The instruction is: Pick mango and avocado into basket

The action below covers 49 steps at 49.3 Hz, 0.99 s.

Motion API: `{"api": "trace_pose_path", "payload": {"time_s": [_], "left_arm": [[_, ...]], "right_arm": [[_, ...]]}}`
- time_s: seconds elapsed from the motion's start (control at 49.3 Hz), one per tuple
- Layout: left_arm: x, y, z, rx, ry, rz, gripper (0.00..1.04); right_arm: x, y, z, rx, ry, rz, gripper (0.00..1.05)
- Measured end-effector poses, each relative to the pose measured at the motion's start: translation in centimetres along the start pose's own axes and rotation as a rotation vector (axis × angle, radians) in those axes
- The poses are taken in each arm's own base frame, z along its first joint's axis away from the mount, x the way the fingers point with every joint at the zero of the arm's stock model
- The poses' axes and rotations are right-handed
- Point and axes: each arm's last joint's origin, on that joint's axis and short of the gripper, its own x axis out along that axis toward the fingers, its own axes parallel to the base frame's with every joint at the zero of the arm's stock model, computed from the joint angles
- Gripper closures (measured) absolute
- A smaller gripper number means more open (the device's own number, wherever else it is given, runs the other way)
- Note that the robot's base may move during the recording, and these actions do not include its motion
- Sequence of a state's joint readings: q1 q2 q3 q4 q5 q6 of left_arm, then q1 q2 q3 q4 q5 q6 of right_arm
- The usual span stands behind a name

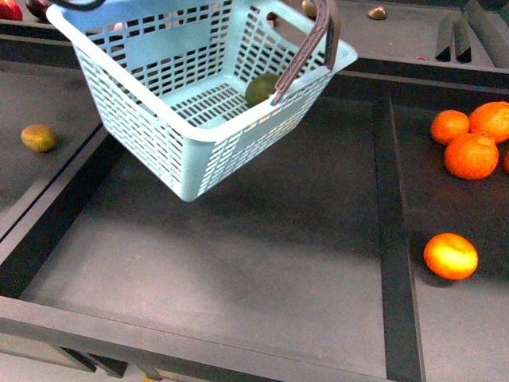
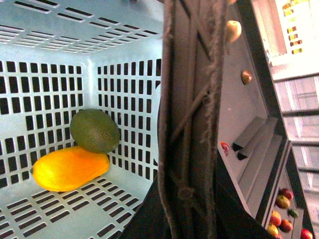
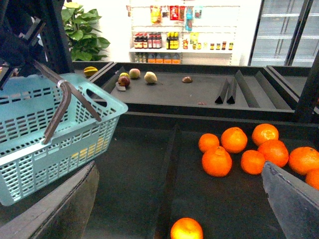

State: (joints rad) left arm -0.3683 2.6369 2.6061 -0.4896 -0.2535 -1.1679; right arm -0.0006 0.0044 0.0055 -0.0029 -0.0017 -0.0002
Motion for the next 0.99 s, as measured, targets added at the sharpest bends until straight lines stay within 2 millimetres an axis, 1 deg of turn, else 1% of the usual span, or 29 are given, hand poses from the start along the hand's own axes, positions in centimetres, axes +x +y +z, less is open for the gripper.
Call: {"api": "trace_pose_path", "payload": {"time_s": [0.02,0.081,0.162,0.223,0.264,0.385,0.405,0.446,0.507,0.568,0.649,0.669,0.689,0.73,0.77,0.791,0.811,0.851,0.892,0.912,0.973,0.993], "left_arm": [[0.4,0.4,0.0,-0.034,-0.014,0.02,0.97],[1.3,1.3,0.1,-0.061,-0.025,0.058,0.97],[1.9,1.7,0.4,-0.143,-0.033,0.074,0.97],[2.0,1.7,0.8,-0.209,-0.043,0.062,0.97],[2.0,1.6,0.9,-0.212,-0.047,0.055,0.97],[2.2,1.4,1.8,-0.315,-0.073,0.005,0.97],[2.3,1.4,2.0,-0.357,-0.08,-0.008,0.97],[2.4,1.4,2.2,-0.361,-0.086,-0.015,0.97],[2.6,1.6,2.5,-0.41,-0.098,-0.026,0.97],[3.4,2.4,3.0,-0.46,-0.127,-0.037,0.97],[4.4,3.4,3.0,-0.497,-0.138,-0.029,0.97],[4.7,3.8,3.0,-0.504,-0.138,-0.021,0.94],[5.2,4.3,2.8,-0.51,-0.136,-0.009,0.84],[6.2,5.5,2.3,-0.517,-0.136,0.012,0.75],[7.2,7.1,1.3,-0.523,-0.134,0.038,0.64],[7.6,8.1,0.8,-0.524,-0.132,0.065,0.59],[7.6,8.7,0.5,-0.521,-0.129,0.076,0.53],[6.9,9.2,0.3,-0.525,-0.117,0.095,0.44],[5.7,9.6,0.2,-0.531,-0.122,0.115,0.33],[5.3,9.7,0.2,-0.535,-0.122,0.117,0.29],[3.2,10.3,0.3,-0.535,-0.122,0.134,0.13],[2.6,10.3,0.5,-0.535,-0.124,0.135,0.09]], "right_arm": [[0.0,0.0,0.0,0.0,0.0,0.0,0.08],[0.0,0.0,0.0,0.0,0.0,0.0,0.08],[0.0,0.0,0.0,0.0,0.0,0.0,0.08],[0.0,0.0,0.0,0.0,0.0,0.0,0.08],[0.0,0.0,0.0,0.0,0.0,0.0,0.08],[0.0,0.0,0.0,0.0,0.0,0.0,0.08],[0.0,0.0,0.0,0.0,0.0,0.0,0.08],[0.0,0.0,0.0,0.0,0.0,0.0,0.08],[0.0,0.0,0.0,0.0,0.0,0.0,0.08],[0.0,0.0,0.0,0.0,0.0,0.0,0.08],[0.0,0.0,0.0,0.0,0.0,0.0,0.08],[0.0,0.0,0.0,0.0,0.0,0.0,0.08],[0.0,0.0,0.0,0.0,0.0,0.0,0.08],[0.0,0.0,0.0,0.0,0.0,0.0,0.08],[0.0,0.0,0.0,0.0,0.0,0.0,0.08],[0.0,0.0,0.0,0.0,0.0,0.0,0.08],[0.0,0.0,0.0,0.0,0.0,0.0,0.08],[0.0,0.0,0.0,0.0,0.0,0.0,0.08],[0.0,0.0,0.0,0.0,0.0,0.0,0.08],[0.0,0.0,0.0,0.0,0.0,0.0,0.08],[0.0,0.0,0.0,0.0,0.0,0.0,0.08],[0.0,0.0,0.0,0.0,0.0,0.0,0.08]]}}
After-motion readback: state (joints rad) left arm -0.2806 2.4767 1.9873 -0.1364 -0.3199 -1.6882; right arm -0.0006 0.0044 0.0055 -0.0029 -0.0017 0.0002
